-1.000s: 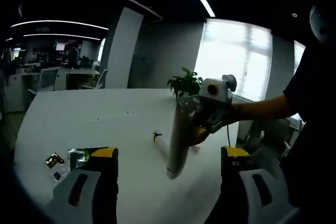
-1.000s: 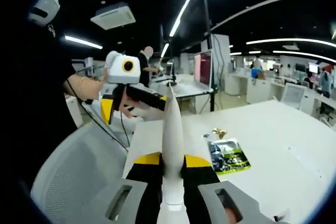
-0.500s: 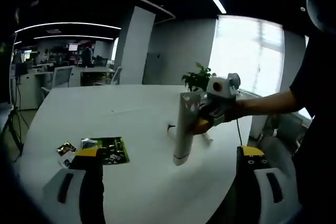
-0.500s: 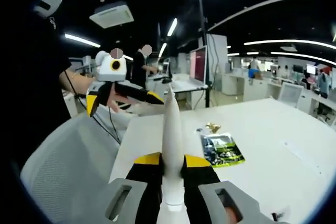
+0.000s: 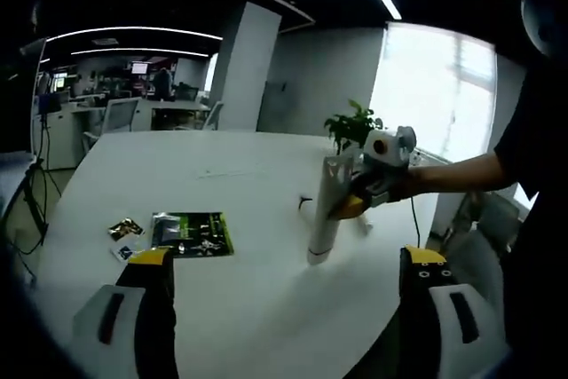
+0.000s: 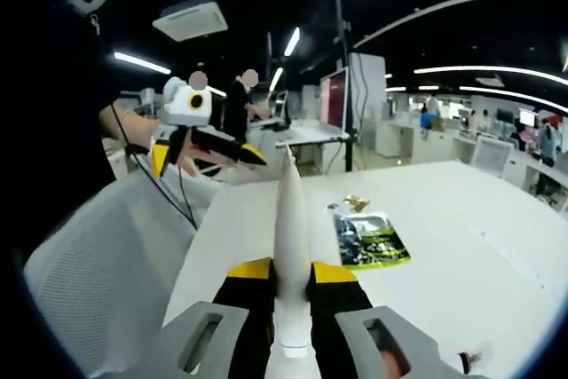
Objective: Arrange the skincare products in the storage area until every visible bottle or jar stands upright without overlapping.
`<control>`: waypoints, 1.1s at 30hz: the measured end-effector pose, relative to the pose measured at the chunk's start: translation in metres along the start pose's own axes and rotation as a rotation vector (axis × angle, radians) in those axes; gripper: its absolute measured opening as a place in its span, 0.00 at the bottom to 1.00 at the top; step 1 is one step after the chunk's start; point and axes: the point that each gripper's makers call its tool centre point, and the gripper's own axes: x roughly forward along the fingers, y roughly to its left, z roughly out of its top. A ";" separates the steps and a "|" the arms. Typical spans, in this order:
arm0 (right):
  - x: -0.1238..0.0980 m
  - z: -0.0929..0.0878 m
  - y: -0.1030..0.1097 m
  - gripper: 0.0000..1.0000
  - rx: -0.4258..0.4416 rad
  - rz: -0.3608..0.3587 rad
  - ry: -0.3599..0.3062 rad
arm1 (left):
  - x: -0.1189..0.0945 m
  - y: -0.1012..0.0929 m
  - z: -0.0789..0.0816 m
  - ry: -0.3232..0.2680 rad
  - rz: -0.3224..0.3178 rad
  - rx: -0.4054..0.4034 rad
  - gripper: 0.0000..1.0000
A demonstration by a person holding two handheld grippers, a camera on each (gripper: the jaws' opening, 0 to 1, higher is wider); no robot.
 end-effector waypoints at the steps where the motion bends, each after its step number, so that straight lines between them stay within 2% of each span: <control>1: 0.000 -0.001 0.000 0.05 0.001 0.001 -0.001 | 0.001 0.000 -0.001 0.005 -0.001 0.001 0.98; 9: 0.008 -0.002 -0.001 0.05 -0.026 0.003 -0.012 | 0.007 -0.005 -0.008 0.023 -0.005 -0.019 0.97; 22: 0.013 -0.005 -0.002 0.05 -0.039 0.003 -0.002 | 0.008 0.000 -0.015 0.042 0.002 -0.035 0.95; 33: 0.011 -0.006 0.001 0.07 -0.068 0.033 0.015 | 0.014 -0.011 -0.022 0.063 -0.031 -0.041 0.94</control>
